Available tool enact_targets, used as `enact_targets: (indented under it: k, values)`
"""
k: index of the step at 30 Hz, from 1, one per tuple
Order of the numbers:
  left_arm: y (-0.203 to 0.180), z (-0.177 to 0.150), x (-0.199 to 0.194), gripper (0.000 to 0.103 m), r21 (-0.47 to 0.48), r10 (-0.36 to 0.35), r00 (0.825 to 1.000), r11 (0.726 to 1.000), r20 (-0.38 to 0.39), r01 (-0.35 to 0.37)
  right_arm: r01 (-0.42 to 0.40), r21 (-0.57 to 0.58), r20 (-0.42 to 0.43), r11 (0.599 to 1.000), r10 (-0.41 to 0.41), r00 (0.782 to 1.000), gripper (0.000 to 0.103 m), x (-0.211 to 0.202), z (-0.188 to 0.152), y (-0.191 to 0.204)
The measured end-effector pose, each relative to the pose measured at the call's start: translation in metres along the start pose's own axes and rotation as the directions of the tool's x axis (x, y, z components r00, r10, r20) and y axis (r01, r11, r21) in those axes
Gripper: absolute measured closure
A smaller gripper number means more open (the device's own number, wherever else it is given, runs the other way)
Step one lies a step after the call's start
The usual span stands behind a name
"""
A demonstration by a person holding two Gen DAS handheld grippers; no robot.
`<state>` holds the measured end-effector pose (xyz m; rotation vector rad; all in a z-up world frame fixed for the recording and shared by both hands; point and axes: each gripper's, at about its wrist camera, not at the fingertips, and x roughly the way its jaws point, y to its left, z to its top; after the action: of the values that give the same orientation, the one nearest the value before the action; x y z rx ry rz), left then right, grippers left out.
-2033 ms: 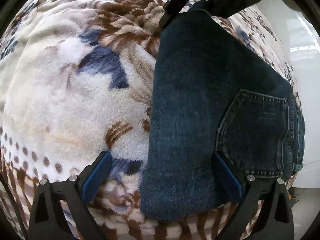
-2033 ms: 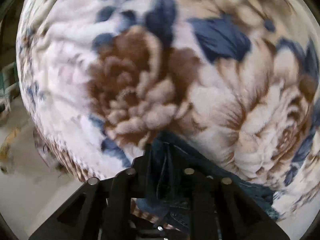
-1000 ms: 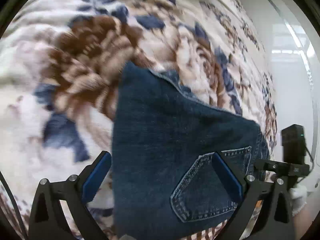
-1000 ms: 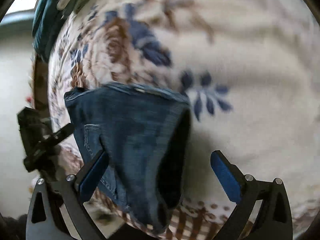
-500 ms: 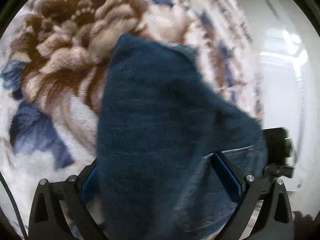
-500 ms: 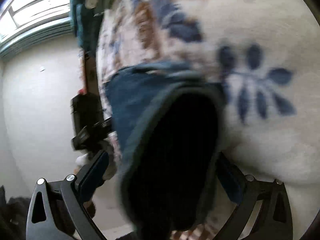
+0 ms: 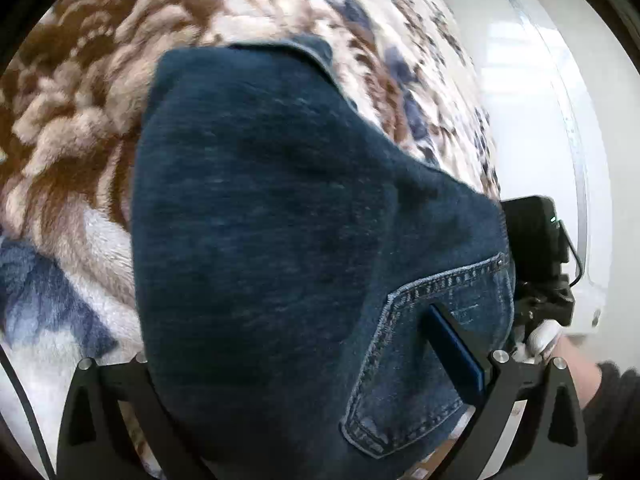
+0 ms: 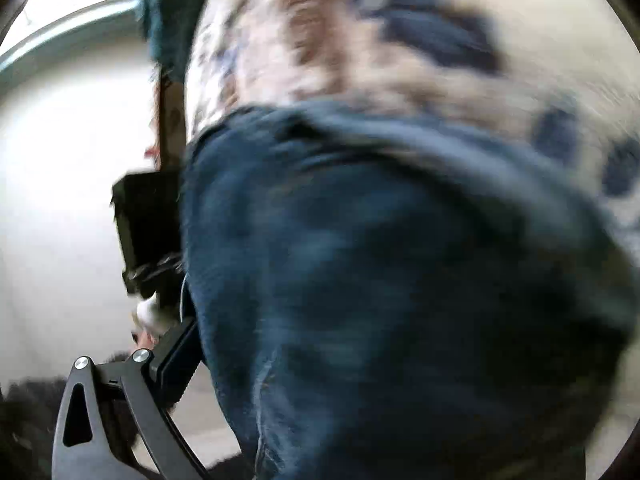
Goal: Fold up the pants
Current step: 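Grasp the folded jeans bundle with both grippers from its sides, then lift the jeans bundle with both grippers and carry it onto the clothes stack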
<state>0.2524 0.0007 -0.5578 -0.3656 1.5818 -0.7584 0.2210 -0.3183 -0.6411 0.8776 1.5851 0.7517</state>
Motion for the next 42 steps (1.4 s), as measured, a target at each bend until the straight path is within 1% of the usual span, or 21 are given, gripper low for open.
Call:
enact_targets:
  k: [2, 3, 4, 6, 7, 8, 10, 12, 14, 16, 19, 20, 24, 29, 32, 34, 35, 37, 40, 41, 42]
  values:
    - [0.009, -0.002, 0.000, 0.007, -0.018, -0.004, 1.000, 1.000, 0.001, 0.004, 0.041, -0.013, -0.002, 0.999, -0.041, 0.999, 0.001, 0.003, -0.002, -0.004]
    - [0.011, -0.002, -0.002, 0.012, -0.026, -0.001, 1.000, 1.000, 0.004, 0.001, 0.065, 0.018, 0.002, 0.998, -0.065, 0.998, 0.007, 0.006, 0.000, -0.013]
    - [0.011, -0.002, -0.004, 0.013, -0.032, -0.004, 1.000, 0.999, 0.007, 0.005, 0.071, 0.052, 0.012, 0.996, -0.072, 0.997, 0.011, 0.007, 0.001, -0.022]
    - [0.009, -0.003, -0.014, 0.014, -0.026, -0.014, 1.000, 1.000, 0.010, 0.014, 0.057, 0.086, 0.047, 0.995, -0.061, 0.997, 0.013, 0.004, 0.001, -0.024]
    - [0.008, -0.003, -0.019, 0.014, -0.026, -0.018, 1.000, 1.000, 0.009, 0.019, 0.064, 0.087, 0.056, 0.994, -0.069, 0.996, 0.018, 0.002, 0.001, -0.021]
    - [0.004, -0.005, -0.024, 0.015, -0.014, -0.020, 1.000, 1.000, 0.007, 0.020, 0.060, 0.090, 0.072, 0.994, -0.067, 0.995, 0.021, -0.002, -0.003, -0.017]
    - [0.002, -0.007, -0.035, 0.022, 0.011, -0.015, 1.000, 1.000, -0.003, 0.015, 0.058, 0.099, 0.089, 0.993, -0.067, 0.994, 0.033, -0.010, -0.010, -0.015]
    - [-0.007, -0.008, -0.041, 0.022, 0.031, -0.020, 1.000, 0.999, -0.016, 0.020, 0.054, 0.124, 0.114, 0.991, -0.068, 0.991, 0.040, -0.015, -0.017, -0.011]
    - [-0.012, -0.007, -0.046, 0.022, 0.049, -0.001, 0.999, 0.999, -0.033, 0.003, 0.058, 0.138, 0.120, 0.989, -0.075, 0.990, 0.041, -0.014, -0.020, -0.003]
    - [-0.015, 0.000, -0.050, 0.022, 0.048, -0.008, 0.999, 0.999, -0.041, 0.010, 0.052, 0.160, 0.134, 0.986, -0.074, 0.988, 0.042, -0.013, -0.022, 0.005]
    - [-0.012, 0.006, -0.061, 0.022, 0.044, -0.024, 0.999, 0.999, -0.047, 0.026, 0.041, 0.180, 0.151, 0.983, -0.068, 0.986, 0.043, -0.024, -0.027, 0.021]
    - [-0.014, 0.009, -0.069, 0.022, 0.057, -0.023, 0.999, 0.998, -0.047, 0.026, 0.025, 0.180, 0.158, 0.983, -0.054, 0.986, 0.043, -0.027, -0.028, 0.027]
    - [-0.028, 0.019, -0.098, 0.022, 0.078, -0.031, 0.999, 0.996, -0.024, 0.033, 0.013, 0.162, 0.196, 0.987, -0.045, 0.980, 0.043, -0.043, -0.030, 0.055]
    - [-0.052, 0.043, -0.153, 0.022, 0.107, -0.013, 1.000, 0.994, 0.018, 0.011, -0.036, 0.131, 0.265, 0.991, 0.001, 0.964, 0.043, -0.074, -0.012, 0.112]
    - [-0.073, 0.070, -0.184, 0.022, 0.138, 0.000, 0.999, 0.990, 0.040, -0.006, -0.049, 0.102, 0.291, 0.994, 0.018, 0.956, 0.043, -0.093, 0.016, 0.146]
    - [-0.089, 0.098, -0.207, 0.022, 0.158, 0.003, 0.998, 0.987, 0.061, -0.013, -0.049, 0.074, 0.309, 0.996, 0.024, 0.951, 0.043, -0.113, 0.041, 0.174]
    - [-0.103, 0.122, -0.205, 0.022, 0.164, 0.006, 0.997, 0.986, 0.073, -0.018, -0.049, 0.058, 0.318, 0.997, 0.028, 0.948, 0.043, -0.127, 0.052, 0.185]
    - [-0.120, 0.162, -0.227, 0.022, 0.184, 0.012, 0.994, 0.982, 0.106, -0.032, -0.040, 0.027, 0.332, 0.999, 0.029, 0.943, 0.043, -0.148, 0.077, 0.205]
    - [-0.142, 0.224, -0.258, 0.022, 0.224, 0.019, 0.988, 0.973, 0.154, -0.054, -0.030, -0.027, 0.359, 0.999, 0.038, 0.932, 0.043, -0.185, 0.133, 0.240]
    - [-0.147, 0.243, -0.266, 0.022, 0.231, 0.020, 0.986, 0.971, 0.167, -0.058, -0.028, -0.047, 0.372, 0.998, 0.044, 0.927, 0.043, -0.201, 0.160, 0.253]
    - [-0.151, 0.266, -0.275, 0.022, 0.236, 0.023, 0.983, 0.969, 0.182, -0.067, -0.025, -0.058, 0.377, 0.998, 0.045, 0.925, 0.043, -0.209, 0.176, 0.261]
